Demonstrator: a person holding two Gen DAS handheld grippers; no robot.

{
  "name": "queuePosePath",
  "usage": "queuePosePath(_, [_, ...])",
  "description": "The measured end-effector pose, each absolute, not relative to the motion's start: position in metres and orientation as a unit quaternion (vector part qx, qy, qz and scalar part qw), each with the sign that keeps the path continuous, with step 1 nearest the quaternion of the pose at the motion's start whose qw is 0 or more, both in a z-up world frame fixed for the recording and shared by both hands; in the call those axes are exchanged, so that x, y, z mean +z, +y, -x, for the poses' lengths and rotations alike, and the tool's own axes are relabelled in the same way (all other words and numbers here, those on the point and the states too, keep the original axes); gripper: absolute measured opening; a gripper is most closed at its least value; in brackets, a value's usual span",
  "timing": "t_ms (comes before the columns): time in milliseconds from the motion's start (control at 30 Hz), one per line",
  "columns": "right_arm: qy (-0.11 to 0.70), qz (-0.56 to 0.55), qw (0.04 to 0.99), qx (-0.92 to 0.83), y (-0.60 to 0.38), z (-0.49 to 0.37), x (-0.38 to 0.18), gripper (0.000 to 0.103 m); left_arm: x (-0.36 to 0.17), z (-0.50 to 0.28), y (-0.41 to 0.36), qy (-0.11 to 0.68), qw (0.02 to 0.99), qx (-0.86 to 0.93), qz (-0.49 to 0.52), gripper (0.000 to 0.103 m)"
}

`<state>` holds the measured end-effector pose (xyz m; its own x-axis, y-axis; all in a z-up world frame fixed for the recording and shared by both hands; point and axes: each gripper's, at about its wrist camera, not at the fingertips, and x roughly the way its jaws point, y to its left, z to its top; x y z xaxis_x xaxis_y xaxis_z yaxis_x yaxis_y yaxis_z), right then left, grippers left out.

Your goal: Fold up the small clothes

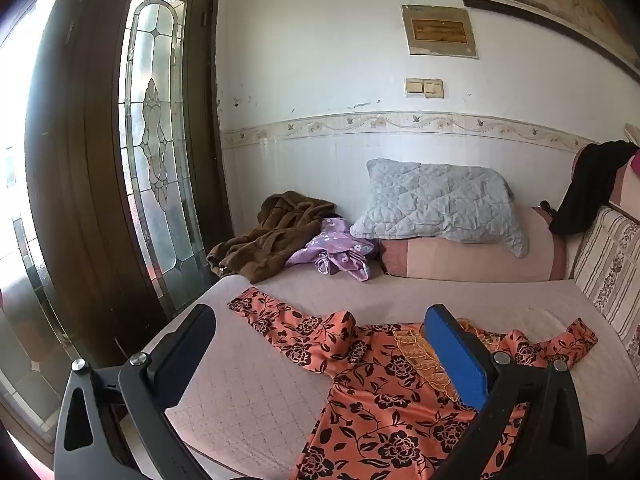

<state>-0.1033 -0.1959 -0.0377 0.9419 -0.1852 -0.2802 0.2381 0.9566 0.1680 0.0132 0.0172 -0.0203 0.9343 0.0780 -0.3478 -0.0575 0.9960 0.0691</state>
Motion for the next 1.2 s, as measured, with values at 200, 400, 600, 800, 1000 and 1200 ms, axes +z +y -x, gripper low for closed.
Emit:
queuePosePath(200, [0.144,-0.099,0.978,-0.116,-0.196,0.103,-0.039,0.103,-0.018,-0.010,0.013,0.176,0.984,0.027,-0.032,0.103])
queuePosePath(400, [0.150,-0.110,0.975,-0.122,-0.199,0.100,-0.042,0.103,-0.016,-0.009,0.008,0.175,0.984,0.022,-0.035,0.103])
queuePosePath(600, [0.124,-0.124,0.977,-0.122,-0.209,0.100,-0.052,0.103,-0.018,-0.010,0.001,0.178,0.983,0.018,-0.044,0.103])
queuePosePath(800, [0.140,-0.117,0.975,-0.124,-0.209,0.099,-0.052,0.103,-0.019,-0.010,0.000,0.179,0.983,0.018,-0.044,0.103])
queuePosePath(1000, [0.148,-0.119,0.974,-0.125,-0.209,0.098,-0.053,0.103,-0.022,-0.012,-0.002,0.178,0.983,0.021,-0.050,0.103])
queuePosePath(1200, [0.126,-0.114,0.978,-0.123,-0.212,0.097,-0.054,0.103,-0.025,-0.013,0.000,0.178,0.982,0.026,-0.052,0.103])
